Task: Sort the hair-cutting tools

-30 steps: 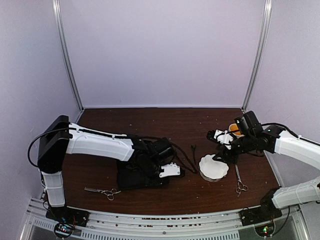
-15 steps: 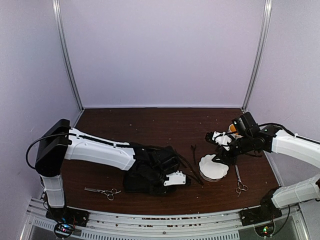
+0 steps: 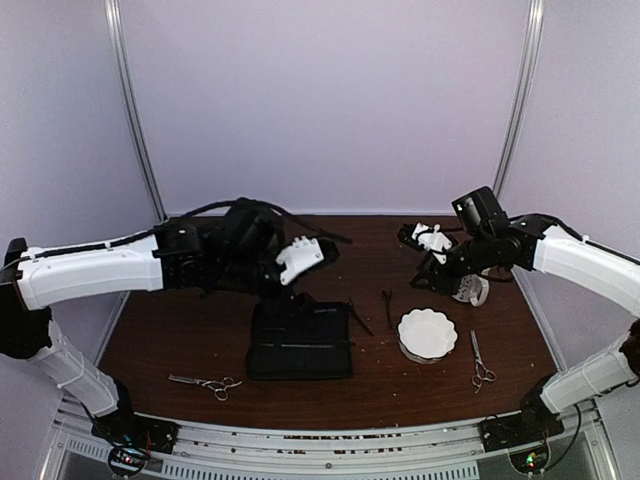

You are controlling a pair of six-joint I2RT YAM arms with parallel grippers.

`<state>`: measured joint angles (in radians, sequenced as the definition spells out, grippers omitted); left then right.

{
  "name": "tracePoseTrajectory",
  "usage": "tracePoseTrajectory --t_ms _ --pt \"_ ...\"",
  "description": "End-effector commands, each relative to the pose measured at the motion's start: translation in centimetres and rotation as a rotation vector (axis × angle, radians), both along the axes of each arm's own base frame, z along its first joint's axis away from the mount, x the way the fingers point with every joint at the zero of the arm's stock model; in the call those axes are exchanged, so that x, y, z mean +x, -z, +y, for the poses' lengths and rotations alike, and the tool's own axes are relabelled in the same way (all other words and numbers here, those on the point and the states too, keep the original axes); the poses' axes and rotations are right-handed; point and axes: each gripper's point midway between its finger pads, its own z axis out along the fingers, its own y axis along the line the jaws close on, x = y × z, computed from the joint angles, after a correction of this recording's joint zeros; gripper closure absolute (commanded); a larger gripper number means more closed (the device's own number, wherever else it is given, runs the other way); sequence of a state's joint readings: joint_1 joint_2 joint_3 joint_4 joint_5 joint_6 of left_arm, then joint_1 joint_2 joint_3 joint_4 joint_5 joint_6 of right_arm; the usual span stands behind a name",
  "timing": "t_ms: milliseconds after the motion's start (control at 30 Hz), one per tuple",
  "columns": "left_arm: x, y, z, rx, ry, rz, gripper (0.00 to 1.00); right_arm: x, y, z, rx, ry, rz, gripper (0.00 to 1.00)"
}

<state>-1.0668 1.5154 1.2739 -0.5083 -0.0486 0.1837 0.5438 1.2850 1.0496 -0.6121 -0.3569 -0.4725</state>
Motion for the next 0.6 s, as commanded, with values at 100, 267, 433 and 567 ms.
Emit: tracePoseTrajectory --t_ms 100,267,433,567 --pt "7.1 -2.9 6.6 -0.154 -0.387 -0.081 0.21 2.3 1.0 4.4 -0.057 0.047 0.091 0.59" --pt "7.5 -2.8 7.4 -0.121 -0.428 -0.088 0.21 3.1 5.4 7.2 -0.151 0.045 0.172 0.59" --pt "7.0 -4.3 7.5 -0.173 -0.412 -0.1 0.21 3.9 9.5 8.8 -0.225 0.08 0.27 0.62" --pt "7.1 -4.5 7.5 -0.166 -0.408 -0.108 0.2 3.7 11.6 9.1 -0.276 0.087 0.304 0.61"
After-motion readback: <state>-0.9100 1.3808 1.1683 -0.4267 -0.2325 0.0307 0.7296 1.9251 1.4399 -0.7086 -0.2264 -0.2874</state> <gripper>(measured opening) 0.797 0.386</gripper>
